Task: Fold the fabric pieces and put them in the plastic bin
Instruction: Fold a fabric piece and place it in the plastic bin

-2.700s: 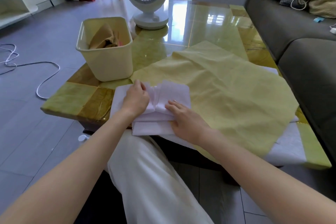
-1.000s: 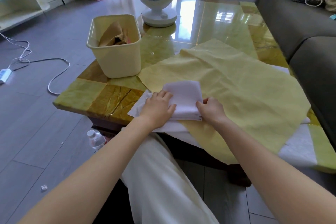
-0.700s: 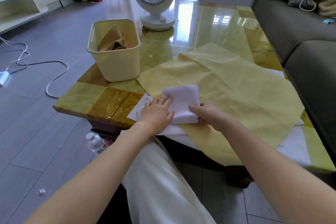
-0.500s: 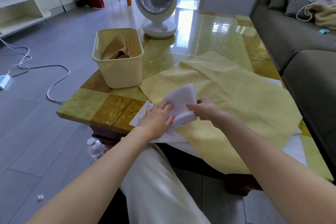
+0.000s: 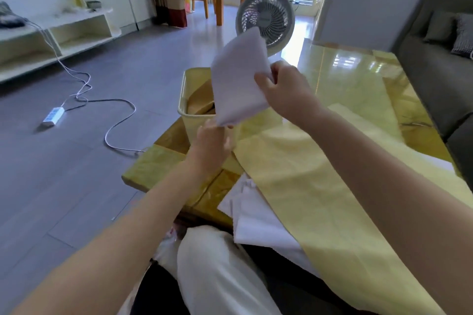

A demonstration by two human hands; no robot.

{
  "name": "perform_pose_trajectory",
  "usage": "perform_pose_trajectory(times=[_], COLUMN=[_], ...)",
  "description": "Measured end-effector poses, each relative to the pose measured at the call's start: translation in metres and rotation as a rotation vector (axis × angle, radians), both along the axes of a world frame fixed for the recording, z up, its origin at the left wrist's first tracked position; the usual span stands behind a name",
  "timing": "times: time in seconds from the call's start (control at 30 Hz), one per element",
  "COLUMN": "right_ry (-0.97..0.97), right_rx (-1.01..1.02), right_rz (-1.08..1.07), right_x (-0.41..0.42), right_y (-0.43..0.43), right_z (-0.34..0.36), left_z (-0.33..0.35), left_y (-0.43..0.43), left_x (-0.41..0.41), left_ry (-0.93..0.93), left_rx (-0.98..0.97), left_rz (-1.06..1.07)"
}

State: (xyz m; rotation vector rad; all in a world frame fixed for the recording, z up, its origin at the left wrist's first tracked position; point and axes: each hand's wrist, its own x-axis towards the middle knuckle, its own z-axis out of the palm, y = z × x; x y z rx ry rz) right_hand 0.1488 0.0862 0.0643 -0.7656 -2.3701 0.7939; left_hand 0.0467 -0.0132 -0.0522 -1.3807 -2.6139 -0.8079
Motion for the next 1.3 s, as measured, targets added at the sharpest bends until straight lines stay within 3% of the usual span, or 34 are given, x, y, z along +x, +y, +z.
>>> perform_pose_trajectory(times=[0.17, 0.37, 0.43, 0.57, 0.73, 0.97, 1.03, 1.2, 1.3], right_ry=[0.094, 0.082, 0.021, -0.306, -0.349, -0.573, -0.533, -0.128, -0.058], right_rx=[-0.006, -0.138, -0.181, -0.109, 0.046, 0.228, 0.274, 0.278, 0.265], right_rz=[0.053, 0.063, 0.052, 0.008, 0.068, 0.198, 0.171, 0.047, 0.004], right_x=[-0.05, -0.122, -0.141, -0.156, -0.152, -0.143, -0.136, -0.104, -0.069], right_y=[0.011, 0.027, 0.032, 0.038, 0.044, 0.04, 0.034, 0.016, 0.005], right_z=[-0.002, -0.024, -0.037, -0.071, -0.091, -0.089, -0.086, -0.096, -0.109], left_z=[0.013, 0.008, 0.003, -0.003, -0.006, -0.003, -0.001, 0.002, -0.006], left_y=[-0.013, -0.015, -0.014, -0.012, -0.012, -0.012, -0.011, -0.006, 0.0], left_x=[-0.055, -0.097, -0.104, -0.109, -0.11, -0.107, -0.105, -0.078, -0.043], left_ry=[0.018, -0.068, -0.093, -0.082, -0.065, -0.072, -0.067, -0.018, 0.01], left_rx=[0.155, 0.108, 0.114, 0.135, 0.159, 0.123, 0.098, 0.215, 0.295], left_rz=[0.244, 0.361, 0.377, 0.39, 0.386, 0.381, 0.383, 0.348, 0.216])
